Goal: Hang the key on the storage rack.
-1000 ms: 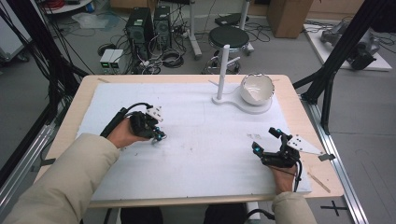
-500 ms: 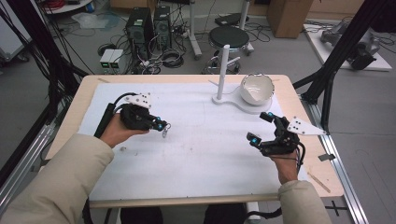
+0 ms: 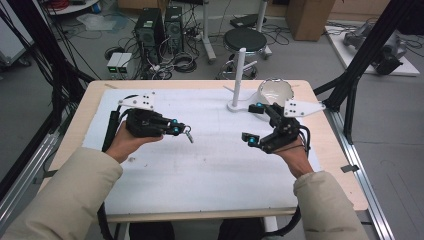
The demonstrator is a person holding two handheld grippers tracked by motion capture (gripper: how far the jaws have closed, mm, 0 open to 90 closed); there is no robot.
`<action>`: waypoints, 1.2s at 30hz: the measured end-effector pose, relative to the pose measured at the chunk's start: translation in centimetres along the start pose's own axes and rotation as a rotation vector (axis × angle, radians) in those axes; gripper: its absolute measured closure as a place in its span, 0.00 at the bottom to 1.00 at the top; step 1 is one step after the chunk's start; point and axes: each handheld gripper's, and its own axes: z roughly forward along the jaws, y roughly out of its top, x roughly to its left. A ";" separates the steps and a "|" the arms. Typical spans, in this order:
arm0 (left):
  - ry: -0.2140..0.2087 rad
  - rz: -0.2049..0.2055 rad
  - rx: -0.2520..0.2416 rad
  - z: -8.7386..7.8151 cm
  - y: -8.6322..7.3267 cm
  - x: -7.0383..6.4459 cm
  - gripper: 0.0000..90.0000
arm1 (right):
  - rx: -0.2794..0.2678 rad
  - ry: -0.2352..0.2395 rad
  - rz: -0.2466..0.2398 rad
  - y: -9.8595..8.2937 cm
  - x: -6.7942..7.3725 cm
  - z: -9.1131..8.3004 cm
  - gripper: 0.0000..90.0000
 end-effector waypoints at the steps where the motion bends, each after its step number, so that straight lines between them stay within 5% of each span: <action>1: -0.003 -0.003 -0.009 0.0 0.1 -0.1 0.98 | 0.027 0.030 -0.015 0.7 -0.1 1.0 0.01; 11: -0.063 -0.008 -0.087 0.4 0.5 -0.7 0.98 | 0.098 0.144 -0.015 2.1 0.0 5.8 0.02; 23: -0.096 0.000 -0.099 1.3 0.6 -1.0 0.98 | 0.169 0.234 -0.001 1.9 0.4 8.7 0.09; 24: -0.099 0.000 -0.099 1.3 0.6 -1.0 0.98 | 0.175 0.244 -0.002 1.8 0.4 9.0 0.18; 31: -0.105 0.002 -0.102 1.5 0.5 -1.1 0.98 | 0.185 0.253 -0.004 1.6 0.3 9.5 0.27; 36: -0.108 0.001 -0.107 1.5 0.5 -1.0 0.98 | 0.204 0.283 -0.005 1.5 0.2 9.8 0.48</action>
